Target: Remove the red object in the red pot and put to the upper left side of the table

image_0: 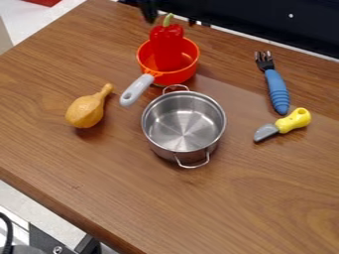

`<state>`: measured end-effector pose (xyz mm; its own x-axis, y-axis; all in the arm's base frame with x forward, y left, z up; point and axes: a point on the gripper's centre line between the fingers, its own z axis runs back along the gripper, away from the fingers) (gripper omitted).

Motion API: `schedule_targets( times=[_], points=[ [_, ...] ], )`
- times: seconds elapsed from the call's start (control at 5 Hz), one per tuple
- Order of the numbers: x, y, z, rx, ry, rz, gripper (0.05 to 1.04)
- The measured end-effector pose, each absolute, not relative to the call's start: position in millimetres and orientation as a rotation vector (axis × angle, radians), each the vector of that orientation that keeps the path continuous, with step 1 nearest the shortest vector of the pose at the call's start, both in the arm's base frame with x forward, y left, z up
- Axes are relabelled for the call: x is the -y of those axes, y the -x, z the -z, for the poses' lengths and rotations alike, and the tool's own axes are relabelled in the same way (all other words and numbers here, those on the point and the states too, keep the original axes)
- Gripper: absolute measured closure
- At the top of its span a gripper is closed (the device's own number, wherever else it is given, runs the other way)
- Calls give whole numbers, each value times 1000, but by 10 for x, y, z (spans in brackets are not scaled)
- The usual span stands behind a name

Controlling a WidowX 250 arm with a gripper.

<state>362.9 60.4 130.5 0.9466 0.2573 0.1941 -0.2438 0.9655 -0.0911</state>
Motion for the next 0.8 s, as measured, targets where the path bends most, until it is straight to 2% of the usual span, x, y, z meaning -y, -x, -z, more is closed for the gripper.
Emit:
schedule_targets(
  times=[0.8],
  points=[
    [-620,-3727,-1166,313,-43,-356,87]
  ],
)
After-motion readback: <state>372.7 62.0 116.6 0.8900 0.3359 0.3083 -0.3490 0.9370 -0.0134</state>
